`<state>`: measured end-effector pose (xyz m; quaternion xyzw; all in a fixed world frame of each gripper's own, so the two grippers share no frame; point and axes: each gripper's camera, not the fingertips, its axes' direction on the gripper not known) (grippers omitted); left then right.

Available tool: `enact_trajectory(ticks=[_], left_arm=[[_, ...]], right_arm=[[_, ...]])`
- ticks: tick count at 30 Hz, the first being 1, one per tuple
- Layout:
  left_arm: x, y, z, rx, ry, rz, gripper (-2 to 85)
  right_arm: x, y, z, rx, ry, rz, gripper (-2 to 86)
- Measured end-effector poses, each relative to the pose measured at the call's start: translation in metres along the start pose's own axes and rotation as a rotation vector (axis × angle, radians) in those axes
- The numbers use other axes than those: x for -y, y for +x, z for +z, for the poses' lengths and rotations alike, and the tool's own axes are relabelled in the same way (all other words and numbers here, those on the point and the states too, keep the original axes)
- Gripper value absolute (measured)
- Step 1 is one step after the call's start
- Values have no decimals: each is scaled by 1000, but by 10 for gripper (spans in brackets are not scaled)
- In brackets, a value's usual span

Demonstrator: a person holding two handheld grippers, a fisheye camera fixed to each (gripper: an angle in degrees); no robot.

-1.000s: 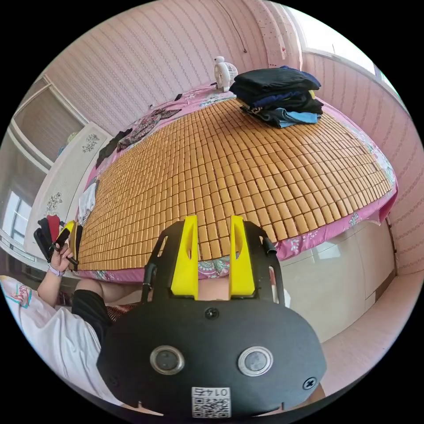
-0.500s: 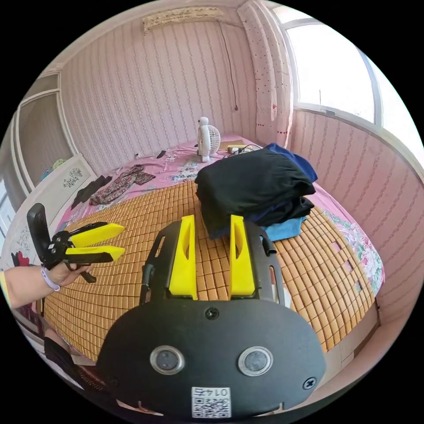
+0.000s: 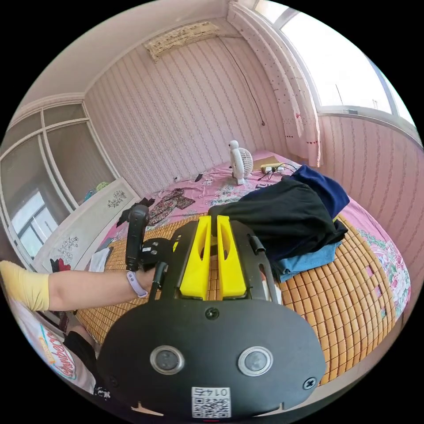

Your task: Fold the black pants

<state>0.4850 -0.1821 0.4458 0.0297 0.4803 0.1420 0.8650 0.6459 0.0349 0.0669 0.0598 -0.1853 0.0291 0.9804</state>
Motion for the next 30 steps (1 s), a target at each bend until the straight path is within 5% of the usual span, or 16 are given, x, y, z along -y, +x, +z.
enact_trajectory(ticks=[11, 15, 21, 30], left_arm=[[-205, -37, -378, 283, 112, -46, -10], [-288, -29, -500, 422, 148, -125, -10], [-372, -22, -570, 473, 191, -230, -10], [-450, -70, -532, 339, 60, -456, -10]], right_arm=[[17, -299, -74, 248, 151, -444, 13], [11, -346, -66, 278, 164, -409, 13], [-61, -337, 13, 223, -61, -219, 13], [-179, -286, 138, -4, -509, -133, 14]])
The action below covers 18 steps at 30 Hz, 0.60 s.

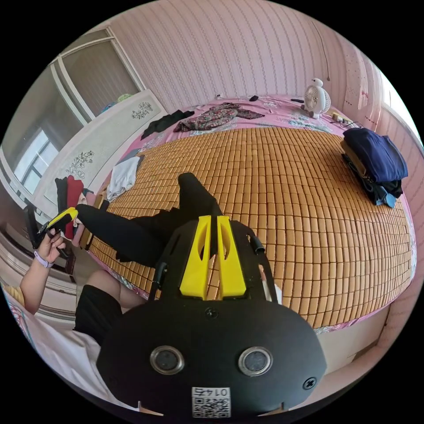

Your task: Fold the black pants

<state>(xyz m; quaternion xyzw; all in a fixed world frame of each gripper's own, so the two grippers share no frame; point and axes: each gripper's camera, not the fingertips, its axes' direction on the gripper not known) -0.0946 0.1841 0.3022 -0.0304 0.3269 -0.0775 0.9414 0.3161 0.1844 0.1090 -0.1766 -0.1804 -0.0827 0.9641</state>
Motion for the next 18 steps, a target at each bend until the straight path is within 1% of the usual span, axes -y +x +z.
enact_trajectory(ticks=[4, 7, 11, 13, 16, 18], left_arm=[[7, -13, 15, -22, -38, -45, -10], [16, -20, 28, -71, -56, -70, -10], [21, -25, 37, -117, -75, -73, -10], [21, -30, 36, -130, -76, -72, -10], [18, -40, 23, -100, -65, -80, -10], [10, -51, 4, -83, -46, -124, -10]], right_arm=[[13, 15, 29, -37, -68, 20, 14], [28, 21, 42, -59, -117, -6, 15], [41, 22, 53, -63, -123, -41, 17], [44, 22, 59, -62, -111, -52, 18], [48, 24, 75, -80, -103, -60, 22], [52, 27, 83, -92, -124, -35, 28]])
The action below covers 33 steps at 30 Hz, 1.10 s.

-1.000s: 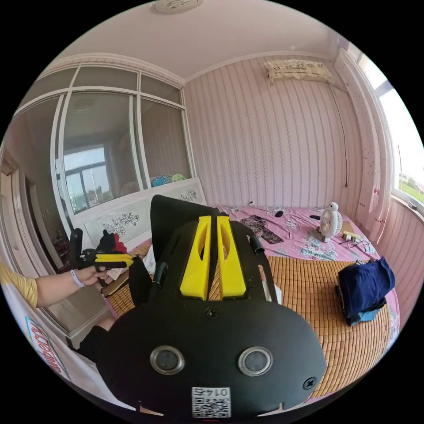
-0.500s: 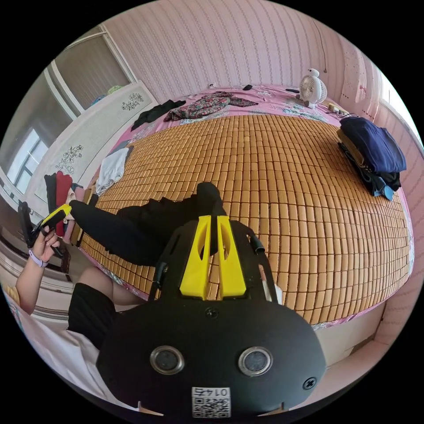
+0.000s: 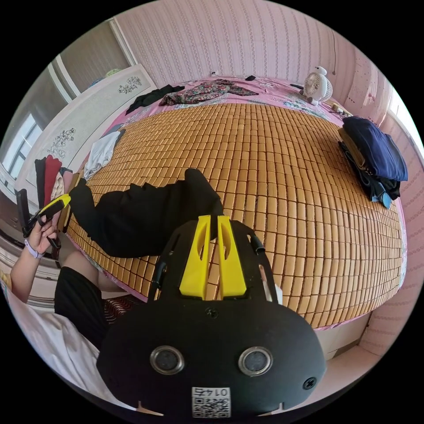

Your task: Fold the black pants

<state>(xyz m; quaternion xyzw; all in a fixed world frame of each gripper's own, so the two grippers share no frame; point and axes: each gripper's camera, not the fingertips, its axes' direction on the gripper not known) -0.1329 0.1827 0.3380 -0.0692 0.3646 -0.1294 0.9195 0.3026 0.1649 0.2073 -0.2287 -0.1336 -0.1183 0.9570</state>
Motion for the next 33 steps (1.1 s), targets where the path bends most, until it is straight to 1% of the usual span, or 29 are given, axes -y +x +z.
enact_trajectory(ticks=[3, 7, 9, 10, 11, 12, 14, 15, 17, 20, 21, 23, 24, 25, 27, 29, 33], left_arm=[[-12, -13, -26, 12, 5, -52, -10], [-27, -27, -52, 25, 18, -92, -10], [-35, -37, -63, 27, 20, -127, -10], [-37, -39, -66, 29, 21, -136, -10], [-40, -43, -71, 29, 28, -149, -10], [-43, -48, -76, 25, 35, -160, -10], [-47, -57, -82, 28, 29, -194, -10], [-50, -66, -84, 27, 14, -237, -10], [-58, -80, -89, -5, 13, -302, -10], [-69, -101, -99, -73, 10, -395, -10], [-73, -105, -105, -80, 10, -415, -9], [-77, -109, -111, -67, 9, -442, -8], [-80, -112, -115, -53, 8, -454, -7], [-81, -113, -116, -46, 4, -459, -6], [-81, -120, -124, -36, 6, -485, 0], [-79, -126, -132, -34, 32, -503, 3], [-67, -137, -149, 21, 62, -510, 9]], right_arm=[[3, -1, 0, -23, 9, 31, 45], [4, -23, -7, -180, 57, 2, 61], [4, -39, -10, -157, 97, -14, 71], [6, -53, -7, -78, 105, -42, 80], [10, -71, 1, 19, 92, -95, 90], [12, -83, 6, 65, 77, -128, 96], [22, -139, 34, 190, -31, -325, 113], [24, -154, 42, 196, -53, -380, 116], [34, -209, 68, 155, -97, -583, 127], [58, -248, 104, 116, -162, -679, 127], [64, -253, 112, 119, -184, -682, 126], [80, -260, 150, 71, -340, -651, 111], [82, -260, 159, 71, -388, -649, 108], [88, -255, 159, 111, -359, -637, 102], [94, -245, 162, 144, -365, -610, 85], [102, -228, 162, 221, -367, -610, 38], [115, -188, 145, 395, -308, -499, 25]])
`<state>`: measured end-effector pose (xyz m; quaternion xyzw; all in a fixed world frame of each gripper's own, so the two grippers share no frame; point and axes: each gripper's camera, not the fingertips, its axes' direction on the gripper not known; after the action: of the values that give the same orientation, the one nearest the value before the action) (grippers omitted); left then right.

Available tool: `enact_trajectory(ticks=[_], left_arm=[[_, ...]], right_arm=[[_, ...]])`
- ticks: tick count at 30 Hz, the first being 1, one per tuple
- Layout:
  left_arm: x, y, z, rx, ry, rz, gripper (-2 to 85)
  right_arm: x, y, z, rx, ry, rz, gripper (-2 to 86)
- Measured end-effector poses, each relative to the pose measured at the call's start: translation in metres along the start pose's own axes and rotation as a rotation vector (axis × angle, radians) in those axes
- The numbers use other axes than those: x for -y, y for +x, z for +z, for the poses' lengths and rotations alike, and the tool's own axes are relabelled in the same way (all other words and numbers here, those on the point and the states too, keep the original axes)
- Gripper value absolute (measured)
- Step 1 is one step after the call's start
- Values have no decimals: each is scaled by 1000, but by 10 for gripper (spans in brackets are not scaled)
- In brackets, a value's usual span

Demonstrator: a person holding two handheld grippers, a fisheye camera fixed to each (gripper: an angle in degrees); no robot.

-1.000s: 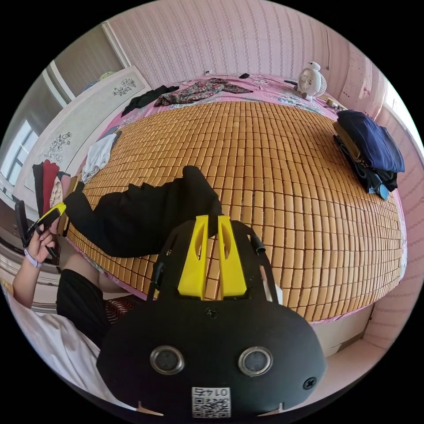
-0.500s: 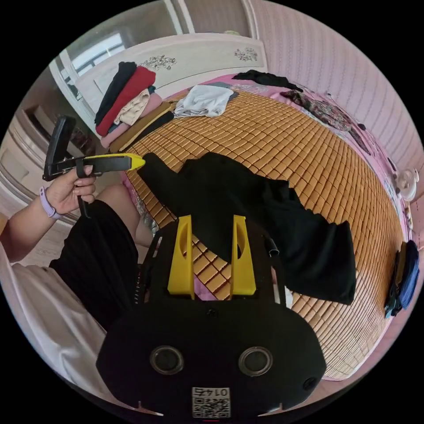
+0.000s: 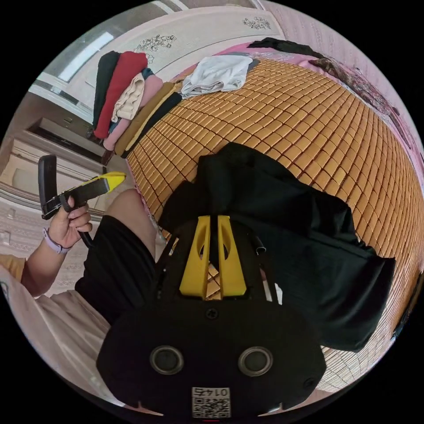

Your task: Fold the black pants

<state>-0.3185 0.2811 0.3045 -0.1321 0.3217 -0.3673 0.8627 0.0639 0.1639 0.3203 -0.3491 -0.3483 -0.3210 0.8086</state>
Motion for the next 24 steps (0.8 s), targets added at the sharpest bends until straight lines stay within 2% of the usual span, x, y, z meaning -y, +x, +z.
enact_trajectory(ticks=[2, 5, 10, 13, 18, 22, 24], left_arm=[[7, 1, -5, 35, 21, 19, 13], [19, 4, -2, 58, 2, 39, 21], [42, 25, 11, 65, -24, 107, 42], [54, 39, 17, 46, -23, 132, 47], [61, 50, 33, 41, -70, 123, 49], [55, 53, 34, 74, -98, 132, 50], [49, 49, 34, 93, -125, 116, 50]], right_arm=[[-17, 26, -34, 157, 143, 81, 22], [-40, 64, -61, 338, 261, 194, 21], [-80, 103, -86, 483, 381, 241, 21], [-98, 118, -85, 579, 402, 279, 19], [-101, 108, -64, 580, 316, 230, 13], [-110, 109, -52, 781, 371, 259, 10], [-108, 103, -44, 672, 297, 259, 12]])
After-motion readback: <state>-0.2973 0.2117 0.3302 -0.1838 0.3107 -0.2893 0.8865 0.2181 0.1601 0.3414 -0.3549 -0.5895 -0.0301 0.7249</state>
